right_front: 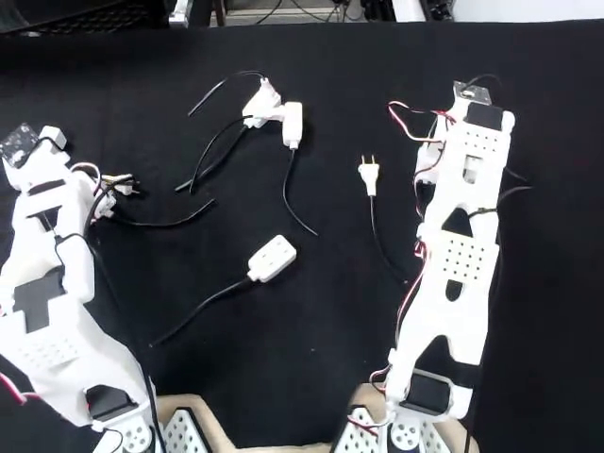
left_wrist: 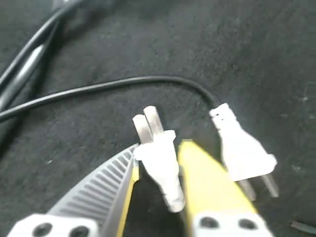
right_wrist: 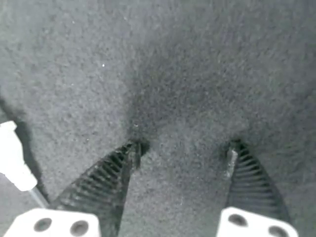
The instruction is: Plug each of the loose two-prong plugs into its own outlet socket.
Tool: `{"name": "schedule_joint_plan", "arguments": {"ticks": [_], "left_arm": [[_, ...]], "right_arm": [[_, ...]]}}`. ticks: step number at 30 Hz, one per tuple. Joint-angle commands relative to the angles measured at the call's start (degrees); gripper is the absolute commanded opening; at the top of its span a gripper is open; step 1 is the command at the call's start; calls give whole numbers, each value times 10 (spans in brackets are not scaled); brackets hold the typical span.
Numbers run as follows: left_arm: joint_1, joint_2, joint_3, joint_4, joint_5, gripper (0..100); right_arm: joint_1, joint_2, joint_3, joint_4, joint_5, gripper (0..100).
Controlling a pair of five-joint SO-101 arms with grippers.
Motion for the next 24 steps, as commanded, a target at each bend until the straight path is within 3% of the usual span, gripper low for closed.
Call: {"name": "schedule_joint_plan", "arguments": {"ticks": [1,7,11,18,24], "left_arm": [[-7,4,-20,0,-4,34],[5,3,-22,0,-11,37],[19,-31,-17,4,-97,30],[51,-215,46,54,-206,29],[138,-404,102,127,-302,29]], "right_arm": [[-5,11,1,18,-7,273],[-5,11,1,18,-7,273],[-5,11,0,18,-7,273],[-5,11,-2,18,-6,273],[-5,11,-2,18,-4,273]]}}
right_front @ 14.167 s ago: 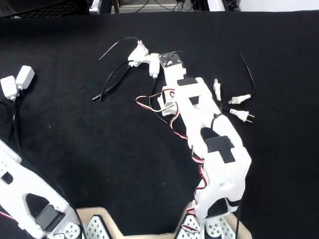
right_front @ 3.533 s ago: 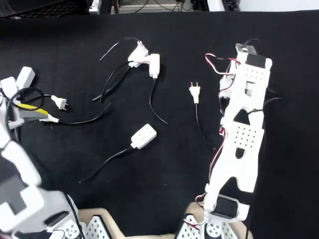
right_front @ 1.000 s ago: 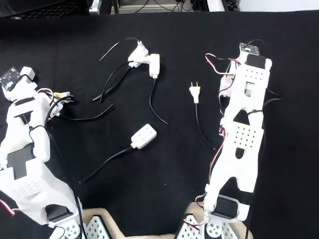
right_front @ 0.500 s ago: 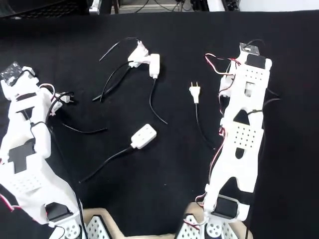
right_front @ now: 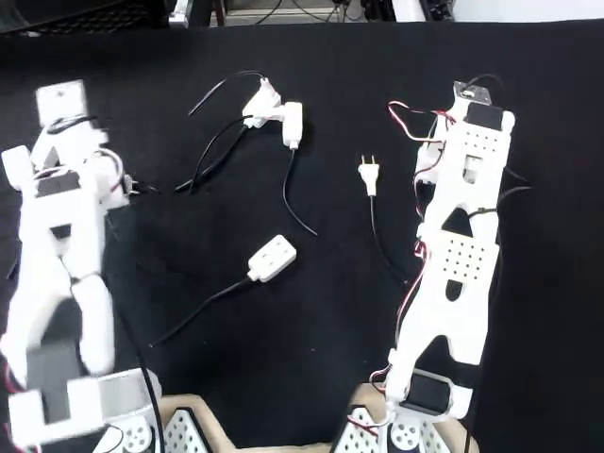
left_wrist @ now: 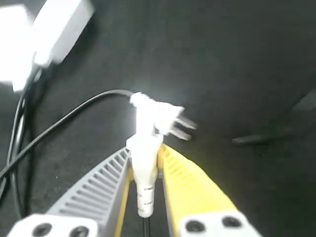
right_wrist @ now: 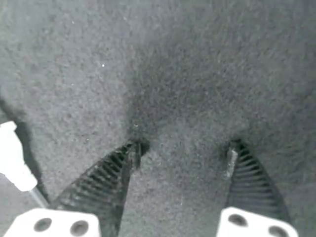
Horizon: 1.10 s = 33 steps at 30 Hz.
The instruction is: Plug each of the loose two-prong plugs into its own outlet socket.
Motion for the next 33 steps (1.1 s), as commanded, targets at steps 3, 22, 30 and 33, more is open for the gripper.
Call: {"name": "schedule_joint_plan", "arguments": {"ticks": [3,22,30,33], "left_arm": [[104,-197,75,74,-156,29],[272,-685,316,178,-257,28],[414,-771,316,197,-130,28],[411,-790,323,203,-127,28]], "right_arm": [[-5,11,-2,18,-4,273],[-4,11,-2,17,-4,272],[-1,9,-2,17,-3,122],[-1,8,-3,16,-4,80]]}}
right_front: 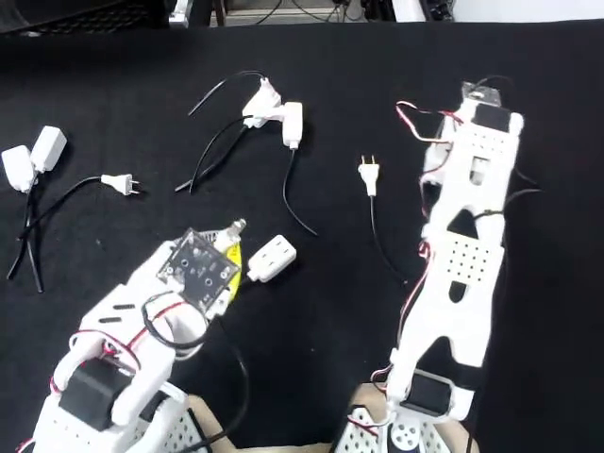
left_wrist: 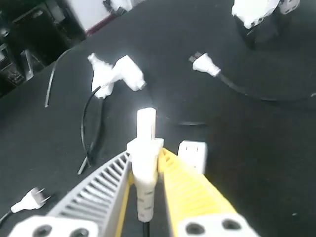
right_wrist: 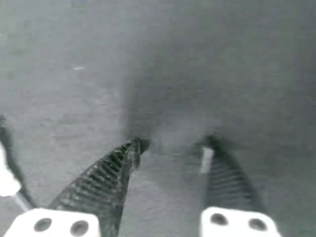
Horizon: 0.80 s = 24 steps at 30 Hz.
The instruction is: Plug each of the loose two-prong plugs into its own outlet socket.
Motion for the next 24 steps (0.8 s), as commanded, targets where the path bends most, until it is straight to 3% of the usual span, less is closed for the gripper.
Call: {"name": "schedule_joint_plan", "arguments": {"ticks": [1,8,18,20,24], "left_arm": [[7,-25,-7,16,13,28],[6,-142,-40,49,38,29],[-15,-139,-1,70,40,29],[-15,-139,7,69,40,29],[-16,-139,17,50,40,29]], "right_arm": [[-12,8,-2,16,-4,90],[-29,12,-27,13,-3,64],[-227,7,-172,20,-4,57],[-254,7,-218,20,-4,11],[-295,-38,-216,20,-4,11]]}}
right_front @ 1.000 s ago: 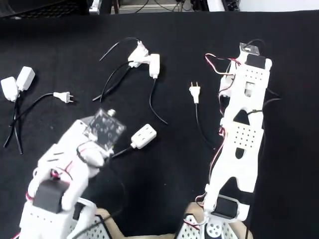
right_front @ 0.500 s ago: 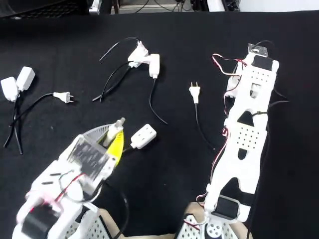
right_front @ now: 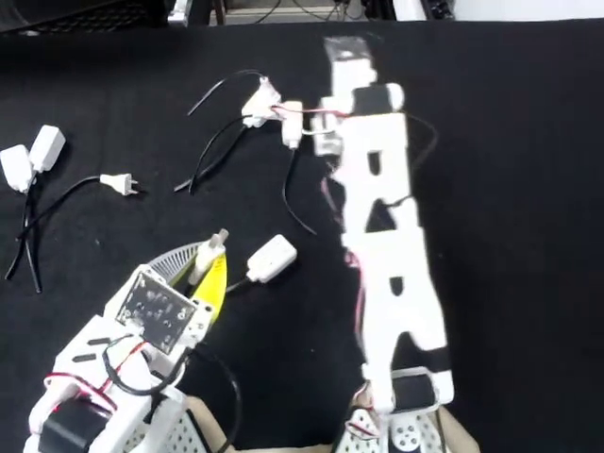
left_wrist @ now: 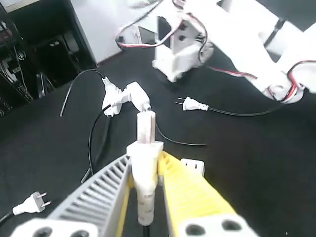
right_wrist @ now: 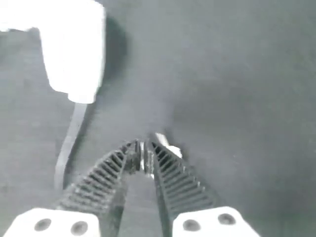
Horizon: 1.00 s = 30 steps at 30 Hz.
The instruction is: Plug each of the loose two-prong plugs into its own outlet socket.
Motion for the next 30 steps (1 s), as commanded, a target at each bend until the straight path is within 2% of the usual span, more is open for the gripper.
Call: {"name": "schedule_joint_plan", "arguments": {"ticks": [1,6,8,11,17,19,23,26,30], "left_arm": [[-4,-1,7,-18,3,29],[-23,-1,51,-65,4,29],[-49,-1,66,-93,10,28],[-79,-1,77,-117,56,28],[-80,-1,72,-113,70,28],[-65,-1,73,-113,70,28],[14,-1,71,-99,68,28],[65,-1,73,-102,67,28],[85,-1,76,-103,67,28]], "right_arm": [[-37,-71,-8,21,-4,11],[-58,-193,85,21,-4,11],[-68,-259,159,21,-4,11],[-91,-375,303,21,-7,11],[-127,-621,536,1,-4,11],[-131,-677,597,-27,-3,11],[-142,-764,713,-80,1,12],[-177,-828,761,-81,40,12],[-223,-917,826,-85,65,12]]}}
